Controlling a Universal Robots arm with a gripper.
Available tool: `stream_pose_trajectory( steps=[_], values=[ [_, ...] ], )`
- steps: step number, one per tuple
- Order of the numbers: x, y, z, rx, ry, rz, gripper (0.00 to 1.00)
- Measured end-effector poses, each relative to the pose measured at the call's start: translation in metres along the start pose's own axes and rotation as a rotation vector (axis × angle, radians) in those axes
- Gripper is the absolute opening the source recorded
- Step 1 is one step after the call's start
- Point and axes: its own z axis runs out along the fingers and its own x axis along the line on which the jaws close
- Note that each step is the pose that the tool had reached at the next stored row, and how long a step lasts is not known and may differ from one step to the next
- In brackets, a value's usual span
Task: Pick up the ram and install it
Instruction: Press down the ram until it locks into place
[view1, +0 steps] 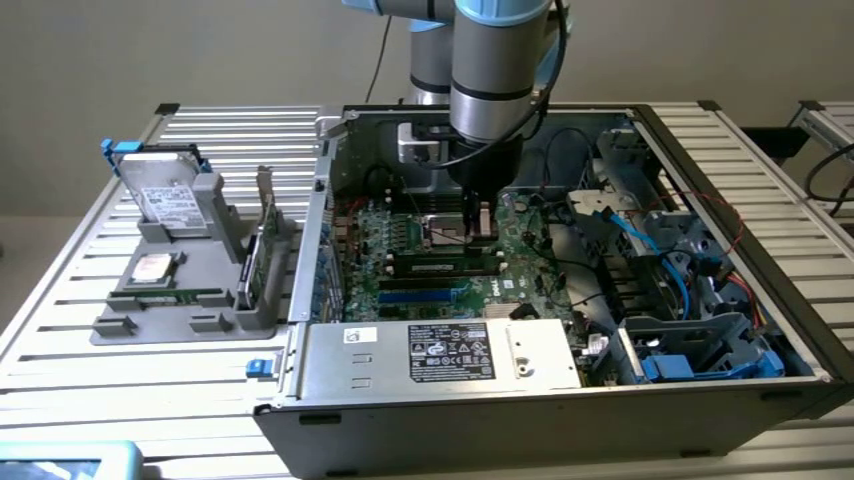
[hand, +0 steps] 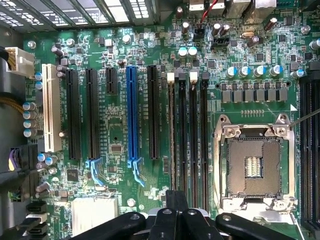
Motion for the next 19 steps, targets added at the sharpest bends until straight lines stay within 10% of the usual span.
stream_pose_trajectory(
  steps=[19],
  values=[
    [-0.0003,0.0001,0.0042,0.0,0.0,0.002,0.11]
  ],
)
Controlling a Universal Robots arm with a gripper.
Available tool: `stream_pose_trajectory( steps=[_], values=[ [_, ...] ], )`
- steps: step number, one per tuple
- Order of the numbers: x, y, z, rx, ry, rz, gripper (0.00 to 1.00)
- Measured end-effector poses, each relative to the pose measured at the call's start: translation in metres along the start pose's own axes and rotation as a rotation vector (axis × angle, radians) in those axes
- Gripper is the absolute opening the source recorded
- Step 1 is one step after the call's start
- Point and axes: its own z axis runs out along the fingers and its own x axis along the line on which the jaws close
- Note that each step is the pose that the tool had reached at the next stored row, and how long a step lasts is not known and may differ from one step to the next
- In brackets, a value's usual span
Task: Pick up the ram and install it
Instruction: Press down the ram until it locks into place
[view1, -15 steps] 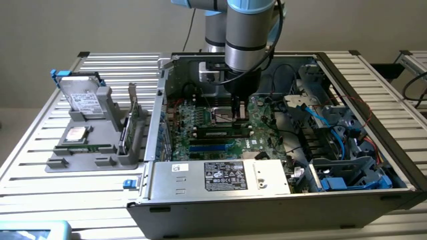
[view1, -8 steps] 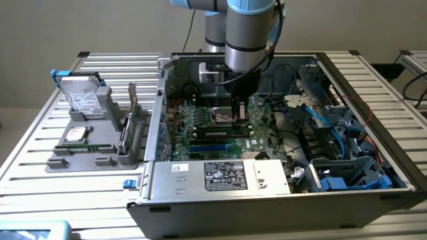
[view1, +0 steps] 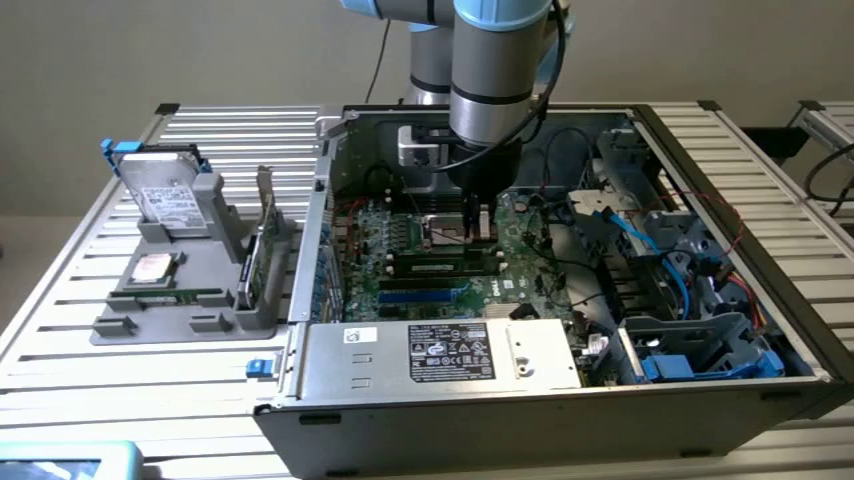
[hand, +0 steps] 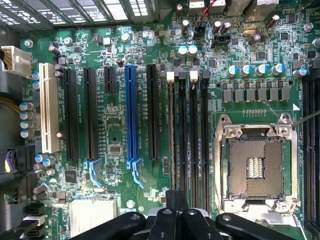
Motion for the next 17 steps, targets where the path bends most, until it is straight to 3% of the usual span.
stream_pose_trajectory(
  steps=[17],
  values=[
    [0.0008,0.0,0.003,0.0,0.0006,0.0,0.11]
  ],
)
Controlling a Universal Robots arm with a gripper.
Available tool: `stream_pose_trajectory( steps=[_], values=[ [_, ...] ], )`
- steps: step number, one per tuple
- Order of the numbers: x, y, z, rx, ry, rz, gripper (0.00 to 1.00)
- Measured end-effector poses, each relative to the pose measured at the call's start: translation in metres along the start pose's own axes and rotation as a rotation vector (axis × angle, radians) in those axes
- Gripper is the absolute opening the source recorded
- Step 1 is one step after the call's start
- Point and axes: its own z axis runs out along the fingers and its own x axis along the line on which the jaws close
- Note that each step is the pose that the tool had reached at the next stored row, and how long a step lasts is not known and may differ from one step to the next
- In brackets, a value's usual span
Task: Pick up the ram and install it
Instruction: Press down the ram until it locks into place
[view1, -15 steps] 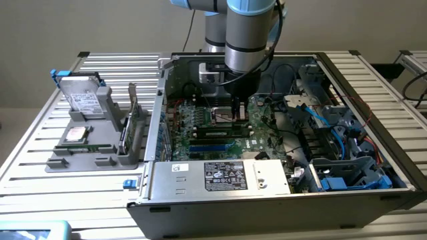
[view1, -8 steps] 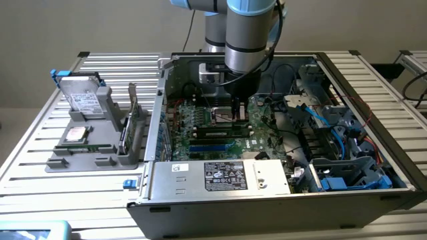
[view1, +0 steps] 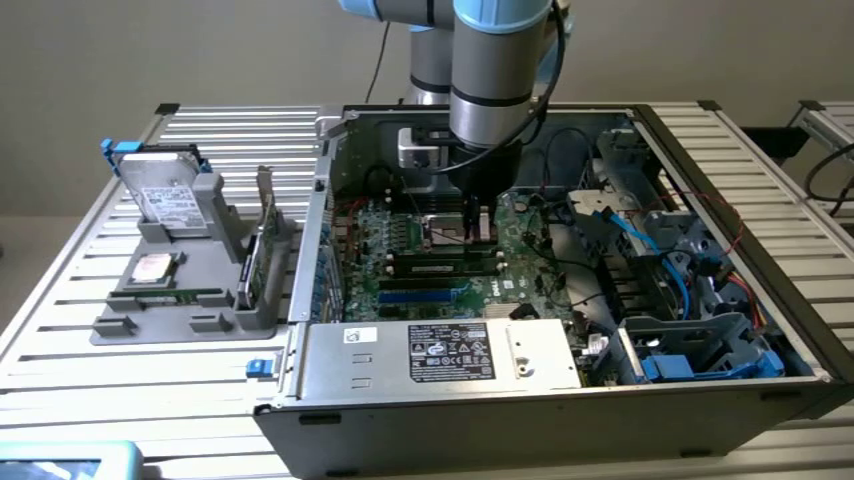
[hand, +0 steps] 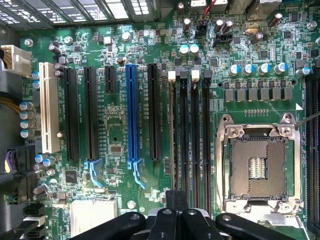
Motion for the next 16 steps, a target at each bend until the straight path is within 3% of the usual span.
stream_pose_trajectory(
  steps=[4,11,16],
  values=[
    [0.0,0.0036,-0.0044,0.0004,-0.0015,0.001,0.11],
    [0.002,0.0234,-0.0076,0.0004,-0.0006,0.001,0.11],
    [0.002,0.0407,-0.0079,0.0078,-0.001,0.001,0.11]
  ],
)
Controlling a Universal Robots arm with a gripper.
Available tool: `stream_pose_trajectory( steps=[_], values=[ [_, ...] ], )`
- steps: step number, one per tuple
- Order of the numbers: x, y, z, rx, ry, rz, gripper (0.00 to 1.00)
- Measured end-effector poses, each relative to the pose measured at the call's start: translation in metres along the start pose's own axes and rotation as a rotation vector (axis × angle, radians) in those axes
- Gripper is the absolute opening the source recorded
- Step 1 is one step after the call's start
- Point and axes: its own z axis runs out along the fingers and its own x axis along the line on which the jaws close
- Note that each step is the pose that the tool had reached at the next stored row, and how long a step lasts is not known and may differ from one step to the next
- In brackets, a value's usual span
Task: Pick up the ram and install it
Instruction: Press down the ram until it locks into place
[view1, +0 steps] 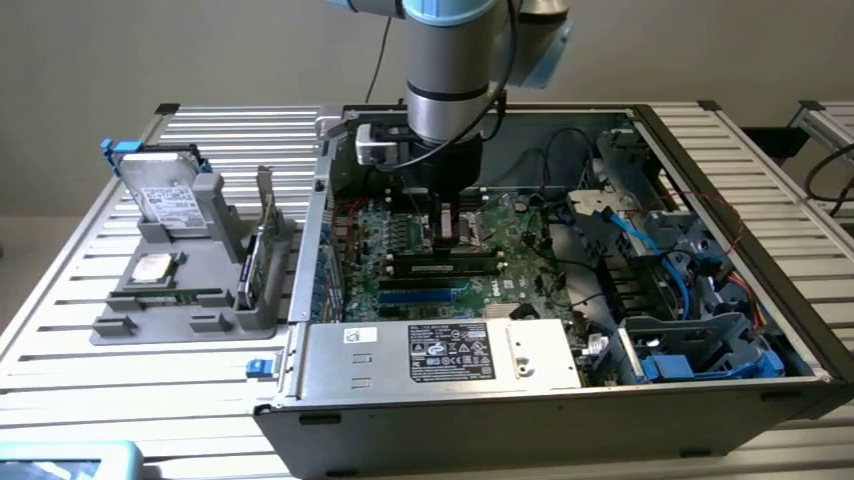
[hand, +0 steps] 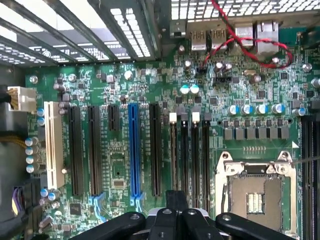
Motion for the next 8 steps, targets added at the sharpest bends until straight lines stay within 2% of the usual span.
stream_pose_trajectory(
  steps=[8],
  values=[
    [-0.0025,0.0096,0.0002,0.0052,-0.0004,0.0,0.11]
  ],
)
